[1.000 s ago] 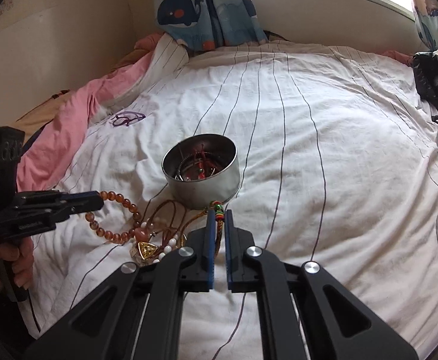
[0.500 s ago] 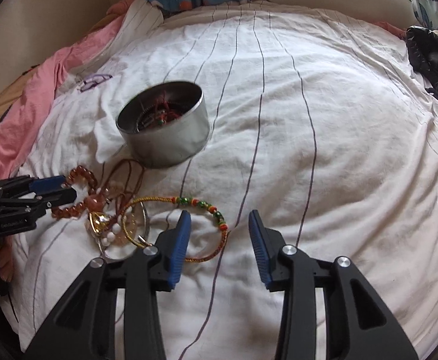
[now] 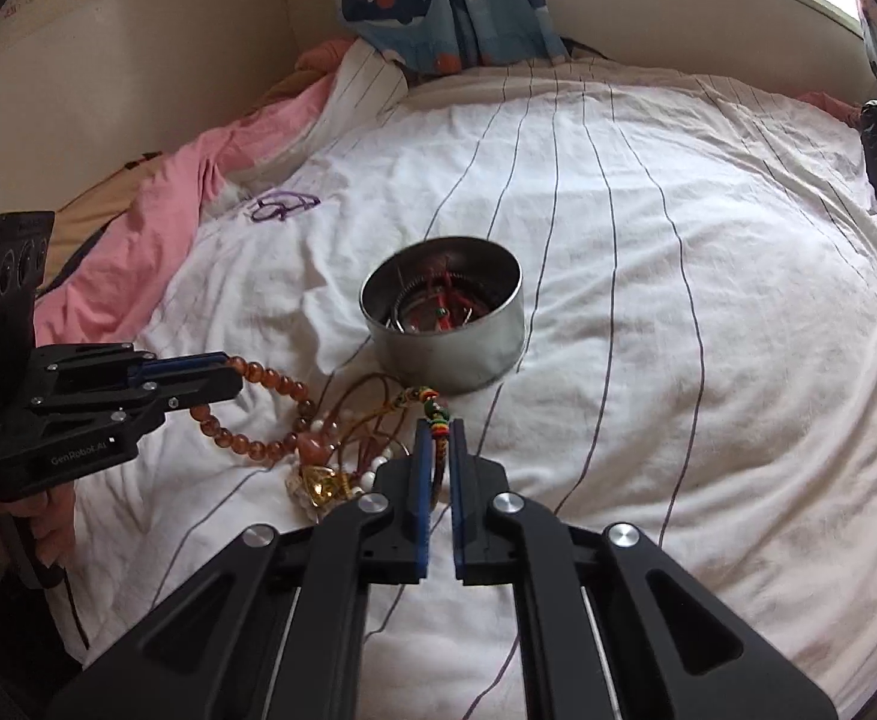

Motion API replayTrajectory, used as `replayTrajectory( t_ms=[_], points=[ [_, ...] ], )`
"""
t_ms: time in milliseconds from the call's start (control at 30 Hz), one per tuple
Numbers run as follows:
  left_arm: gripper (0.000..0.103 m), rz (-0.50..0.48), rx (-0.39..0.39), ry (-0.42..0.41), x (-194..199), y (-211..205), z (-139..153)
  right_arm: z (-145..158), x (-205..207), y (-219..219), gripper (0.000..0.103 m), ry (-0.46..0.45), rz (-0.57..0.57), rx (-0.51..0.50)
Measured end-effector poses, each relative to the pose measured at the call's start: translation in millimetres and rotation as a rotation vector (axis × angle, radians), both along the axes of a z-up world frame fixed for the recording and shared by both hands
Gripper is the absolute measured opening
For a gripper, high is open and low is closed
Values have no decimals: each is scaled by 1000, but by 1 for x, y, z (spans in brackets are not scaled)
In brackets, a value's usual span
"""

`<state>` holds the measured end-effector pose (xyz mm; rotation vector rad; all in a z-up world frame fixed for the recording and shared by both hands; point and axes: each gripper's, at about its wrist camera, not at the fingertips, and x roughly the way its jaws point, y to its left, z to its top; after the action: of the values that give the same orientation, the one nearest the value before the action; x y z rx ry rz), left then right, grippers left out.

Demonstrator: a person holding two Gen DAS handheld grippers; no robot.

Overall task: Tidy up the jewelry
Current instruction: 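Grasp the amber bracelet with the left tool while the right grasps the green-beaded gold bracelet, then release the amber bracelet into the tin with the left tool while the right drops the gold bracelet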

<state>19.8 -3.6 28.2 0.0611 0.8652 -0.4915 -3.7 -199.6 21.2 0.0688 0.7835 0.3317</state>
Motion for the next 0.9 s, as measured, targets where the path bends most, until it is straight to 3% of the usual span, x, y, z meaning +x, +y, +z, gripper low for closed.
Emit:
replayTrajectory(
  t_ms=[500,900],
  points=[
    [11,-4,27,-68,-5,-24,17,19,-8,-5,6,-81,-6,52],
    [11,5,-124,-155,-2,-24,48,28,-5,-11,6,-112,-37,79]
  ],
)
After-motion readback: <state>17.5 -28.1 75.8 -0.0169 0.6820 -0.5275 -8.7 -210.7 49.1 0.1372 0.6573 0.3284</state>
